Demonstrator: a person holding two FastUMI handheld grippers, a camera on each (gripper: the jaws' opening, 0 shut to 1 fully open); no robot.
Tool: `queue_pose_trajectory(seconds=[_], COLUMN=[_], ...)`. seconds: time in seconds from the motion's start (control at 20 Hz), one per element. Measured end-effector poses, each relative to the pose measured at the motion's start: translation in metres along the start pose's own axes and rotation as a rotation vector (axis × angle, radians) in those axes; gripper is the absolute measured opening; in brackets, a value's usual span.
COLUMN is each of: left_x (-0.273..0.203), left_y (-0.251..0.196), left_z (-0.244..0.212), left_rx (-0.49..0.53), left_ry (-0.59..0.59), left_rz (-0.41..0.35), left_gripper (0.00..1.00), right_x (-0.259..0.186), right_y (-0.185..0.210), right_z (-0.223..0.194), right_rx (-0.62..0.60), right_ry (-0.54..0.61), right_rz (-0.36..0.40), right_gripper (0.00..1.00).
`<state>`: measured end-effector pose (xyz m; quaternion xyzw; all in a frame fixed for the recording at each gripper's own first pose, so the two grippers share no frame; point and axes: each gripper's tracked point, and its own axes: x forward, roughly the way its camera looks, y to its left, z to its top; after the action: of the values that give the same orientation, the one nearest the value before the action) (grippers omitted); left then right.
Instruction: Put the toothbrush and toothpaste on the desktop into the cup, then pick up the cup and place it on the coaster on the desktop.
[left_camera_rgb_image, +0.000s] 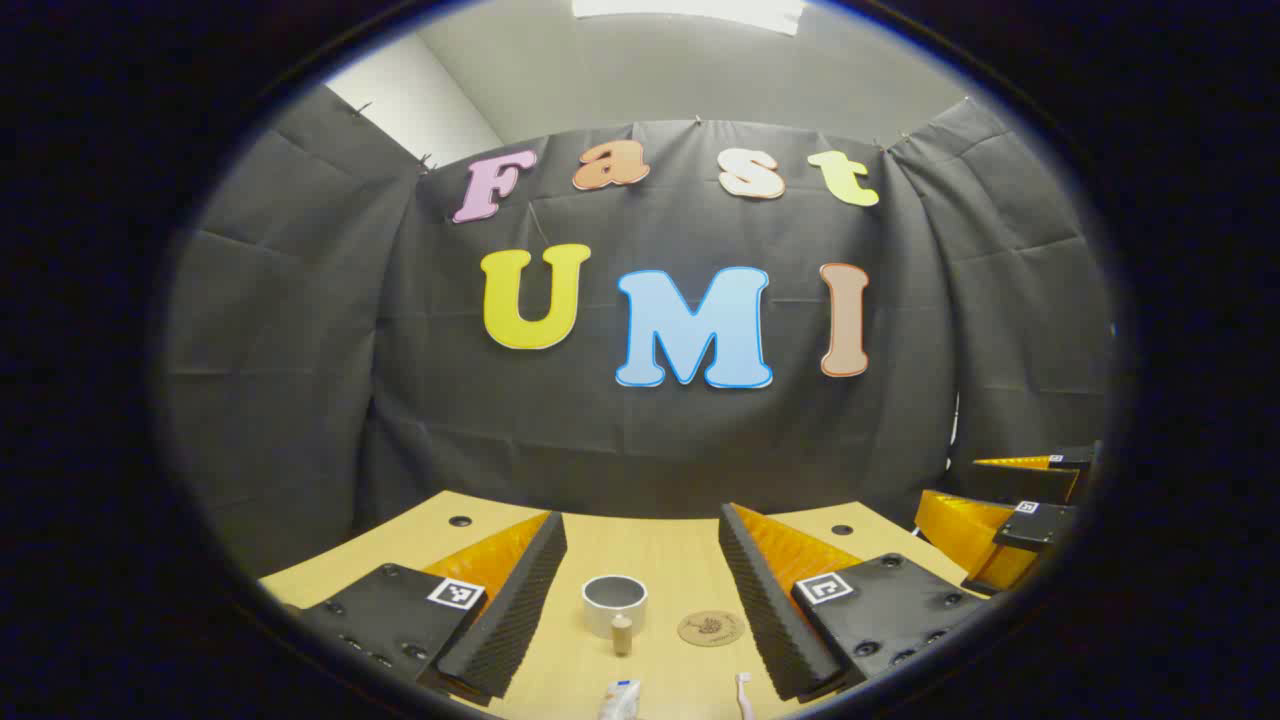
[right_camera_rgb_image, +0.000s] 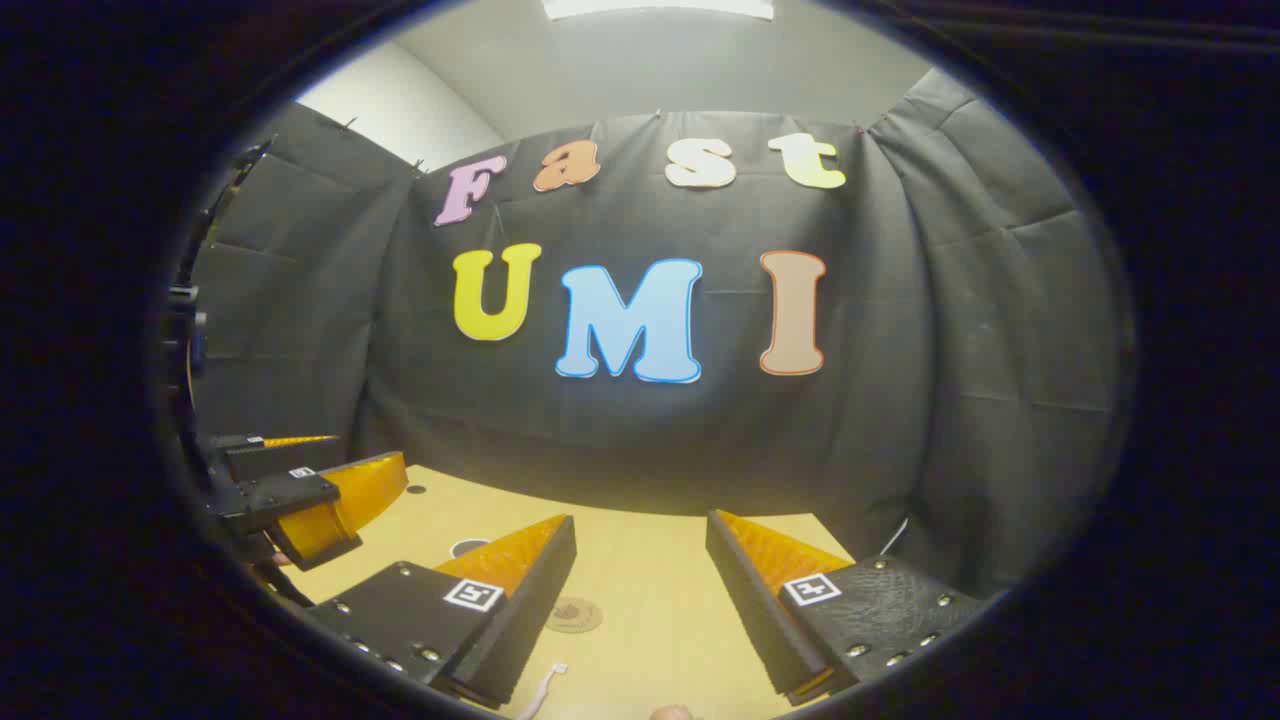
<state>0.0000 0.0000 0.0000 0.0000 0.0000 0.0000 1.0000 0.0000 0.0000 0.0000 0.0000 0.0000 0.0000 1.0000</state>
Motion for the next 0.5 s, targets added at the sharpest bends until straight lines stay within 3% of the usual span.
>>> queue_pose_trajectory(seconds=[0.5], left_x=[0.02], left_y=[0.008], left_z=[0.006], left_rx=[0.021], left_ry=[-0.008], left_rz=[-0.071], left_gripper=[0.97], right_x=[0.011], right_y=[0.016], right_z=[-0.008], right_rx=[0.019], right_ry=[0.04], right_rz=[-0.049], right_gripper=[0.87])
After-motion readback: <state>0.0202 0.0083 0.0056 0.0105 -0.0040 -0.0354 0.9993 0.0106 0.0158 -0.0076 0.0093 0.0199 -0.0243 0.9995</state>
